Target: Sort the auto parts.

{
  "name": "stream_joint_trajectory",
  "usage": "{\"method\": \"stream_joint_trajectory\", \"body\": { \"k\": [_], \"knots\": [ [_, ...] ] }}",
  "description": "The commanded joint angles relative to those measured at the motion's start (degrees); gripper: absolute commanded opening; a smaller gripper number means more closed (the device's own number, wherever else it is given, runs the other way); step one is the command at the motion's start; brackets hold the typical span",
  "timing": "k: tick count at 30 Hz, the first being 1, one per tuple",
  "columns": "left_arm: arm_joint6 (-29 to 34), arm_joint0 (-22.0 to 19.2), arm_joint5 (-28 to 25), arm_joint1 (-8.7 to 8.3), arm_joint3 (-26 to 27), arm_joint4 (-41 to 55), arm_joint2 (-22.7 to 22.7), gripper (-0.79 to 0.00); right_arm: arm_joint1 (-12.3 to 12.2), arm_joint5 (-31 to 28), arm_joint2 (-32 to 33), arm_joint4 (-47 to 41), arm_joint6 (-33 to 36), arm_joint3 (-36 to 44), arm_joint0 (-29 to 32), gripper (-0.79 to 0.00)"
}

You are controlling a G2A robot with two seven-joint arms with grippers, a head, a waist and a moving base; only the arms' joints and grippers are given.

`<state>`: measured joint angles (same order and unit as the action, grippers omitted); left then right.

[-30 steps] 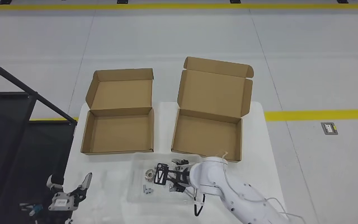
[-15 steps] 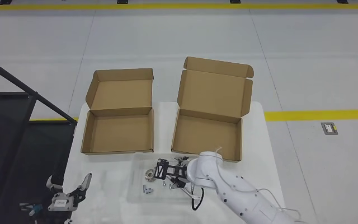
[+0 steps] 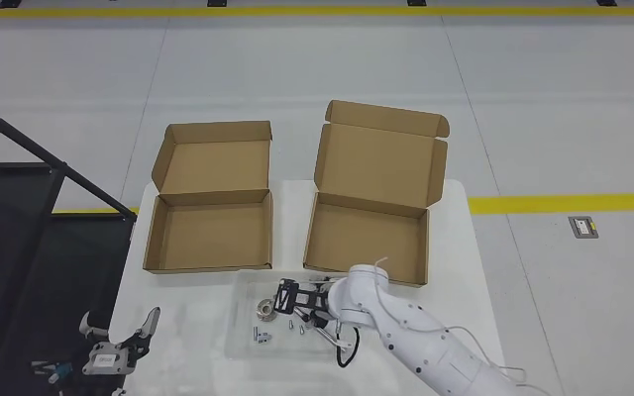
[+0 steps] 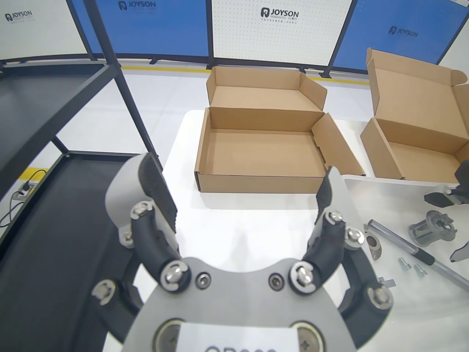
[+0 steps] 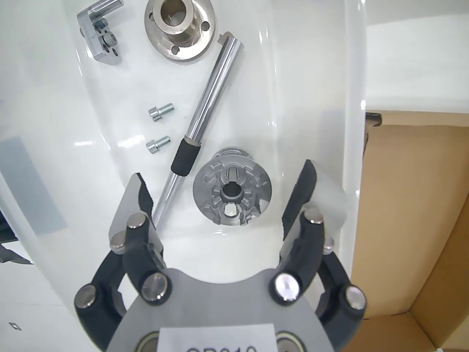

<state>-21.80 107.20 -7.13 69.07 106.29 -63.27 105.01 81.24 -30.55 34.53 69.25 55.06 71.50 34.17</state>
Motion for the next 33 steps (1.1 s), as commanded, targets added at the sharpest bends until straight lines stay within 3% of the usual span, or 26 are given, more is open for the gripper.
{"method": "stream_joint_trajectory", "body": {
  "k": [1, 3, 6, 9, 12, 15, 20, 27, 33],
  "knots": [
    [0.0, 0.0, -0.1, 0.07, 0.0, 0.0, 0.0, 0.0, 0.2, -0.1, -0.1, -0.1, -0.2, -0.7, -0.2, -0.163],
    [-0.1, 0.0, -0.1, 0.14, 0.0, -0.1, 0.1, 0.0, 0.4, -0.2, -0.1, -0.3, -0.7, -1.5, -0.3, -0.151],
    [-0.3, 0.1, 0.2, 0.27, -0.1, -0.2, 0.1, 0.0, 0.6, -0.3, 0.1, -0.1, -1.2, -2.7, -0.6, -0.203],
    [-0.6, 0.1, 0.3, 0.4, -0.1, 0.0, 0.3, 0.0, 0.7, -0.6, 0.2, -0.1, -1.6, -3.5, -0.6, -0.403],
    [-0.6, 0.1, 0.4, 0.52, -0.2, 0.0, 0.3, 0.0, 0.8, -0.8, 0.7, -0.5, -2.4, -3.6, -0.6, -0.489],
    [-0.5, 0.0, 0.3, 0.62, -0.2, -0.1, 0.3, 0.0, 0.6, -1.6, 1.8, -1.1, -3.9, -3.5, -0.3, -0.773],
    [-0.3, -0.3, 0.4, 0.78, -0.2, 0.0, 0.6, 0.0, -1.1, -6.4, 6.4, -2.9, -8.3, 1.7, 1.7, -0.785],
    [0.8, -1.0, -0.4, 0.96, -0.2, -0.8, -0.3, 0.0, -4.7, -14.8, 16.2, -3.9, -11.2, 16.8, 6.6, -0.785],
    [1.5, -1.4, -0.7, 1.12, 0.0, -1.6, -1.0, 0.0, -6.4, -14.5, 21.7, 1.9, -13.1, 28.7, 8.7, -0.785]
  ]
}}
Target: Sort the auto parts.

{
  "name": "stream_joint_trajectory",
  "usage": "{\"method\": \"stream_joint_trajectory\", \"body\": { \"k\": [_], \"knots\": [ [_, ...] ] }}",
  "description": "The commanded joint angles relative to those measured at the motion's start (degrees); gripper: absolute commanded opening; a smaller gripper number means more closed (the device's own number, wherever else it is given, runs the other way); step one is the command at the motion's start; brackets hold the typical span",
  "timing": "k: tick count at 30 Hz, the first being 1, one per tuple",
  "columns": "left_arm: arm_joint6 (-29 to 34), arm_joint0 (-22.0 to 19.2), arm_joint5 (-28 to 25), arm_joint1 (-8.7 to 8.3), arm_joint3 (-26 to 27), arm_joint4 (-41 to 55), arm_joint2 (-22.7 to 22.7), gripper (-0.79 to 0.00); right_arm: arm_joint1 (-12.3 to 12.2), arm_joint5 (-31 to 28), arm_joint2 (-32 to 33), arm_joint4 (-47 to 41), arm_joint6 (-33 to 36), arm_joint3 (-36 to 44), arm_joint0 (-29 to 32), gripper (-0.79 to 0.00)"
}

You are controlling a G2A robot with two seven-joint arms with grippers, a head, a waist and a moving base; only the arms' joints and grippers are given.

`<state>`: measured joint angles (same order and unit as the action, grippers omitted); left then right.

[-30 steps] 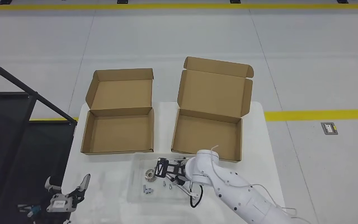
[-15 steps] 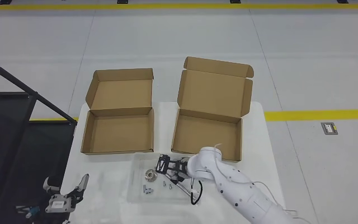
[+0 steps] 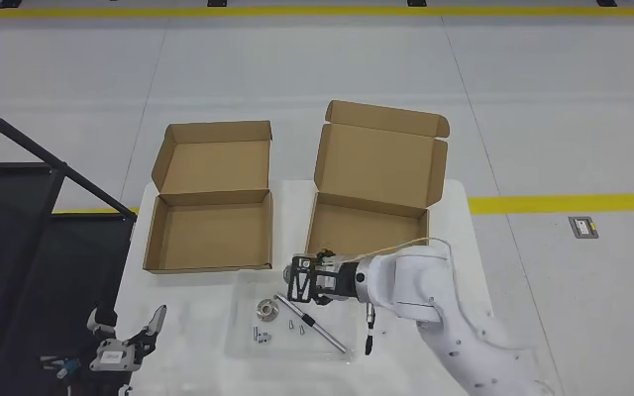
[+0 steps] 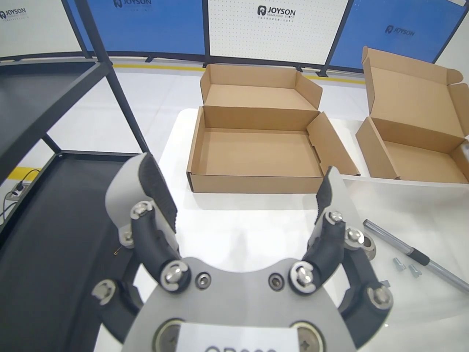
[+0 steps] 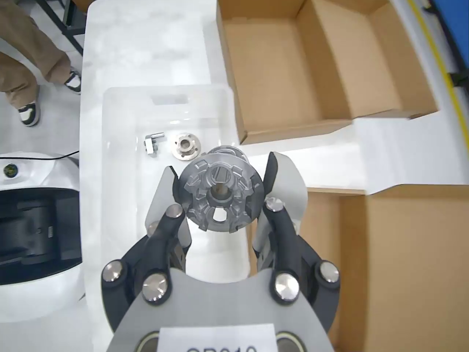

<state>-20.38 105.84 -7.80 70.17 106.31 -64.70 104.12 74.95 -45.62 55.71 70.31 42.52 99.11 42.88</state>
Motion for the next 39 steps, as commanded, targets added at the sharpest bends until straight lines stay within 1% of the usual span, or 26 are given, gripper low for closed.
{"method": "stream_joint_trajectory", "body": {
  "k": [1, 3, 6, 7, 8, 22, 25, 26, 29, 31, 35, 39],
  "knots": [
    [0.1, 0.0, -0.2, 0.04, 0.0, -0.3, -0.1, 0.0, -0.2, 1.5, 1.1, 1.8, -1.6, 2.1, -0.1, -0.785],
    [0.3, 0.1, 0.0, 0.09, 0.0, -0.7, -0.1, 0.0, -0.2, 3.8, 2.2, 3.8, -4.6, 2.9, -0.6, -0.785],
    [0.3, 0.1, 0.0, 0.13, 0.1, -0.5, -0.2, 0.0, -0.2, 7.0, 3.9, 6.0, -11.5, 0.2, -1.6, -0.785],
    [0.3, 0.1, 0.0, 0.13, 0.1, -0.5, -0.2, 0.0, -0.1, 7.2, 4.1, 6.5, -13.8, -1.1, -2.0, -0.785],
    [0.3, 0.1, 0.0, 0.13, 0.1, -0.5, -0.2, 0.0, -0.1, 6.8, 4.1, 6.5, -14.6, -1.6, -2.2, -0.785],
    [0.3, 0.1, 0.0, 0.13, 0.1, -0.5, -0.2, 0.0, -0.1, 7.0, 4.1, 6.6, -14.7, -1.5, -2.1, -0.785],
    [0.3, 0.1, 0.0, 0.13, 0.1, -0.5, -0.2, 0.0, 0.0, 9.4, 2.9, 7.5, -14.7, -1.1, -0.9, -0.785],
    [0.3, 0.1, 0.0, 0.13, 0.1, -0.5, -0.2, 0.0, 0.2, 11.1, 2.6, 7.0, -14.5, -1.9, -1.0, -0.785],
    [0.3, 0.1, 0.0, 0.13, 0.1, -0.5, -0.2, 0.0, 1.1, 16.1, 1.0, 3.9, -12.8, -6.4, -3.4, -0.785],
    [0.3, 0.1, 0.0, 0.13, 0.1, -0.5, -0.2, 0.0, 2.0, 19.6, -0.5, 2.5, -9.8, -10.7, -6.3, -0.785],
    [0.3, 0.1, 0.0, 0.13, 0.1, -0.5, -0.2, 0.0, 4.1, 25.9, -4.2, -0.5, -3.4, -21.2, -13.2, -0.785],
    [0.3, 0.1, 0.0, 0.13, 0.1, -0.5, -0.2, 0.0, 6.5, 30.9, -8.2, -2.5, 0.7, -32.0, -19.3, -0.785]
  ]
}}
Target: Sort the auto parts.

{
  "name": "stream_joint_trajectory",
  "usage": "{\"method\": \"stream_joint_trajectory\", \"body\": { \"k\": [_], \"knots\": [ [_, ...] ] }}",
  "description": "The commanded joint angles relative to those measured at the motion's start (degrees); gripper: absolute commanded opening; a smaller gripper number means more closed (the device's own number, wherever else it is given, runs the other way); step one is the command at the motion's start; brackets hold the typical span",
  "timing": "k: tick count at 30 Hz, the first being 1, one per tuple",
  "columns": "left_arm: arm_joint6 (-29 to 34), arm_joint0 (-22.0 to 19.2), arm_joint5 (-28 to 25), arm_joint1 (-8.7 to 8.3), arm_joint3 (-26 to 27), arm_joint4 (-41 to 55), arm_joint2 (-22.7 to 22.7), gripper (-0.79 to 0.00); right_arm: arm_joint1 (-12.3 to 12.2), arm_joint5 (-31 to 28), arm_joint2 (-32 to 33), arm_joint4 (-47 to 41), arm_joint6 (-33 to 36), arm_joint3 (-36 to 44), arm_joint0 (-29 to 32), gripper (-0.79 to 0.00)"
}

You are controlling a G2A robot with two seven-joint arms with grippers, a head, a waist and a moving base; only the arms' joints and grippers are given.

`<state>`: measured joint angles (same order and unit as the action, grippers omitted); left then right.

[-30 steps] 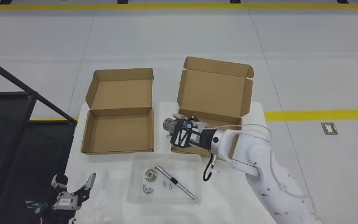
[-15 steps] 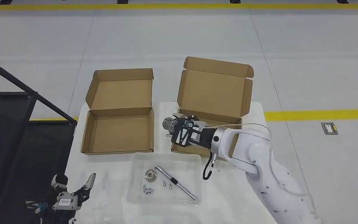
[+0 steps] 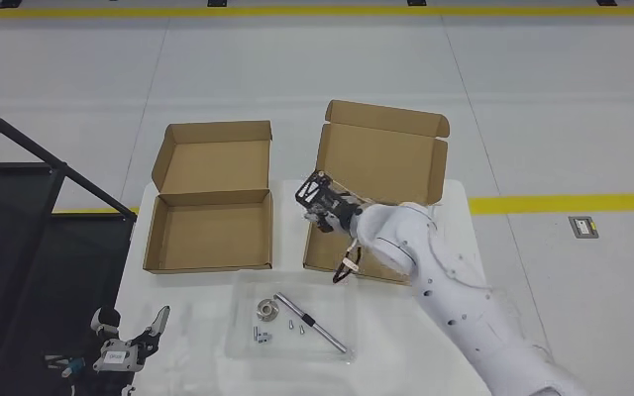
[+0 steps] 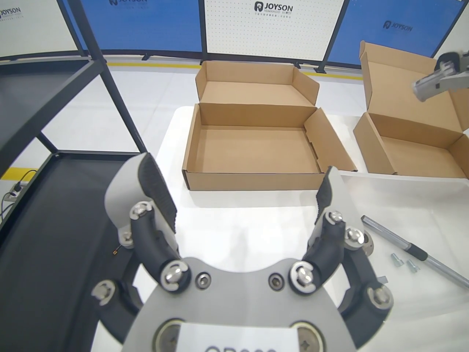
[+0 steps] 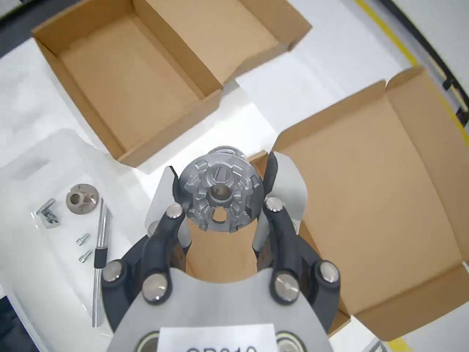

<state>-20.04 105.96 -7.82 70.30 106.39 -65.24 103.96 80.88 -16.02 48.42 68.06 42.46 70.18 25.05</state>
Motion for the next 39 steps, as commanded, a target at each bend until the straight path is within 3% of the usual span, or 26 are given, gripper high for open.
{"method": "stream_joint_trajectory", "body": {
  "k": [1, 12, 26, 29, 30, 33, 35, 39],
  "knots": [
    [0.0, 0.0, 0.0, 0.0, 0.0, 0.0, 0.0, 0.0, 1.1, 1.3, -1.8, -1.2, 1.0, -5.5, -2.6, -0.785],
    [0.0, 0.0, 0.0, 0.0, 0.0, 0.0, 0.0, 0.0, 8.2, 4.8, -10.8, -3.4, 2.3, -30.6, -11.8, -0.785],
    [0.0, 0.0, 0.0, 0.0, 0.0, 0.0, 0.0, 0.0, 14.1, 2.6, -13.4, -6.8, -2.4, -47.2, -16.0, -0.785],
    [0.0, 0.0, 0.0, 0.0, 0.0, 0.0, 0.0, 0.0, 14.9, 2.6, -13.5, -6.9, -3.5, -49.3, -16.3, -0.566],
    [0.0, 0.0, 0.0, 0.0, 0.0, 0.0, 0.0, 0.0, 15.1, 2.5, -13.5, -7.0, -3.8, -49.9, -16.4, -0.425],
    [0.0, 0.0, 0.0, 0.0, 0.0, 0.0, 0.0, 0.0, 15.7, 2.7, -13.5, -7.1, -4.7, -51.4, -16.8, -0.4],
    [0.0, 0.0, 0.0, 0.0, 0.0, 0.0, 0.0, 0.0, 16.1, 3.0, -13.4, -7.1, -5.5, -52.2, -17.0, -0.265],
    [0.0, 0.0, 0.0, 0.0, 0.0, 0.0, 0.0, 0.0, 16.5, 3.0, -13.4, -6.9, -6.5, -53.5, -17.5, -0.256]
  ]
}}
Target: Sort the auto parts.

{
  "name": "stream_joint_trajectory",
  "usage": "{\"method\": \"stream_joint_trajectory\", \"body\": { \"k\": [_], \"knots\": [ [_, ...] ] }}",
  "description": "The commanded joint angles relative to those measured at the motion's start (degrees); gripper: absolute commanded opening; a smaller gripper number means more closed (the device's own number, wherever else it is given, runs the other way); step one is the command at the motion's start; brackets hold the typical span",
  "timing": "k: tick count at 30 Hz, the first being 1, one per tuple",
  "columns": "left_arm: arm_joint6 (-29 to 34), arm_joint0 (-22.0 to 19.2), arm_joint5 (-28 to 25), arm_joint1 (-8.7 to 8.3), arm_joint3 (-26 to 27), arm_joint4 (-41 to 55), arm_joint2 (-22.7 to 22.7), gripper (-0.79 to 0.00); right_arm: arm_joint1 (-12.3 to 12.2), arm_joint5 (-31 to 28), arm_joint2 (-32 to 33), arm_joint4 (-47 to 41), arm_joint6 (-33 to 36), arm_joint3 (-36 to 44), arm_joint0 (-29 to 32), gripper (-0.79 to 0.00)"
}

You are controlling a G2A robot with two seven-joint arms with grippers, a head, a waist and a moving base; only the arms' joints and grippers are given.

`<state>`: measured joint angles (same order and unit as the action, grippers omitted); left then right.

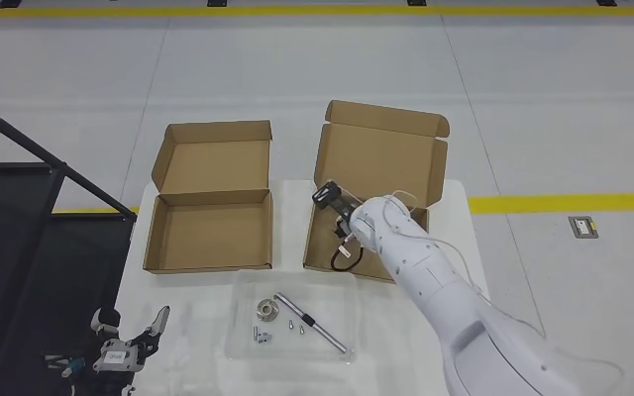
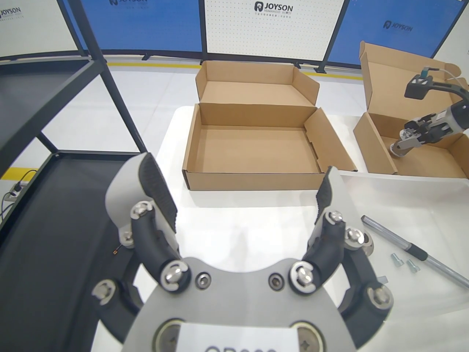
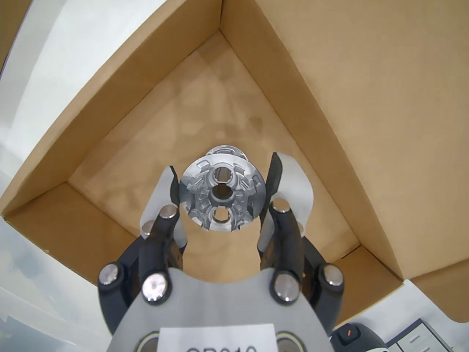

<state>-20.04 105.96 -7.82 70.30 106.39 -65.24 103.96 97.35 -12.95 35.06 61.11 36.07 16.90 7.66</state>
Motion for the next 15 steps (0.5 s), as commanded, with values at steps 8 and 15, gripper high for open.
{"method": "stream_joint_trajectory", "body": {
  "k": [8, 15],
  "knots": [
    [0.0, 0.0, 0.0, 0.0, 0.0, 0.0, 0.0, 0.0, 0.5, -0.4, 0.8, -0.3, -2.3, -1.8, -0.9, -0.126],
    [0.0, 0.0, 0.0, 0.0, 0.0, 0.0, 0.0, 0.0, -0.3, -4.2, 2.5, -1.5, -6.3, 0.2, -2.4, -0.037]
  ]
}}
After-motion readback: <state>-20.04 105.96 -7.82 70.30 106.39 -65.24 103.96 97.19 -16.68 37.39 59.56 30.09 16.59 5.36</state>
